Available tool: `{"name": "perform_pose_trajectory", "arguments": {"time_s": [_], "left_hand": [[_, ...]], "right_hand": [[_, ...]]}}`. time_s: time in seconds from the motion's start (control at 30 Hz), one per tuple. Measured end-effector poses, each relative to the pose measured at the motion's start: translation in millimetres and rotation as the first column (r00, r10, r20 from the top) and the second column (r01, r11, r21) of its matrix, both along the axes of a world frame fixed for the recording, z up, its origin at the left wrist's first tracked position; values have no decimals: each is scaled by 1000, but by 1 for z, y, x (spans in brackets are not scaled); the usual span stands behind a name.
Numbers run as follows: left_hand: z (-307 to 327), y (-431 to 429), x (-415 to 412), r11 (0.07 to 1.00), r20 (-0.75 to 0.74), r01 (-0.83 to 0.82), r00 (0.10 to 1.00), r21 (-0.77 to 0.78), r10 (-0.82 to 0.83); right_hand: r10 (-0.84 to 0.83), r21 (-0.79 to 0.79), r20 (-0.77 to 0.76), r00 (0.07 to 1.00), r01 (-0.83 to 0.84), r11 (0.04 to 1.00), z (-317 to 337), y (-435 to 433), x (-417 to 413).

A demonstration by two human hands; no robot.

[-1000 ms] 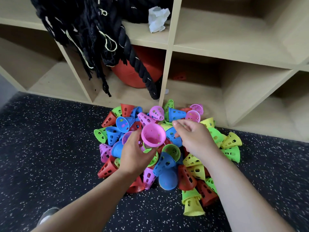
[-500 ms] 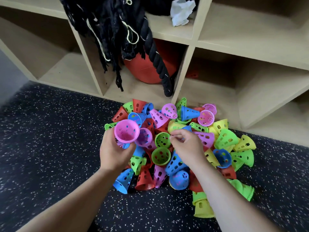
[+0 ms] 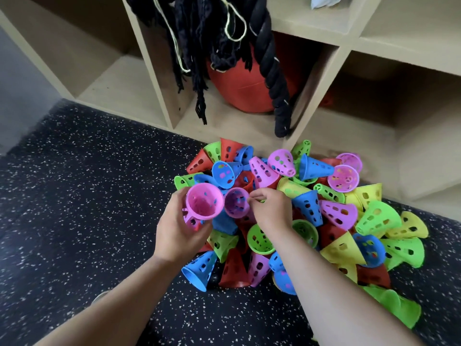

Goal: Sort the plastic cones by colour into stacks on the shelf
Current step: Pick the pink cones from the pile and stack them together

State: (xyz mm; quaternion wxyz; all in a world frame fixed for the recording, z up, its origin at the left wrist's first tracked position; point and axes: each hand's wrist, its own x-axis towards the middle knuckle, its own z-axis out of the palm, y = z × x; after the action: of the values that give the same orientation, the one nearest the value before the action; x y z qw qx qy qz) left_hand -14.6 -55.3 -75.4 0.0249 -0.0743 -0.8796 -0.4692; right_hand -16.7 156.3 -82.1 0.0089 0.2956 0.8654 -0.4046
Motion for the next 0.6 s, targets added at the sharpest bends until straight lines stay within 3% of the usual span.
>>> {"name": "perform_pose_trajectory", "arguments": {"time_s": [0.2,0.3,0.47,0.6], "left_hand": [[-2,8,-2,1000,20,15,1000,-10,-15],[-2,12,-1,1000,25,11,1000,4,-11],[5,19,7,1000,12,18,1000,8,-18],[15,23,18,999,-18,27,999,-28,-28]], "right_hand": [[-25,-80,-165,986,12,997,15,4,8],[-49,-80,-175,983,36,996,24,12,16],[-33,79,-158,987,46,996,42,27,37],[-189,-48,-249,950,182,982,64,37,56]]}}
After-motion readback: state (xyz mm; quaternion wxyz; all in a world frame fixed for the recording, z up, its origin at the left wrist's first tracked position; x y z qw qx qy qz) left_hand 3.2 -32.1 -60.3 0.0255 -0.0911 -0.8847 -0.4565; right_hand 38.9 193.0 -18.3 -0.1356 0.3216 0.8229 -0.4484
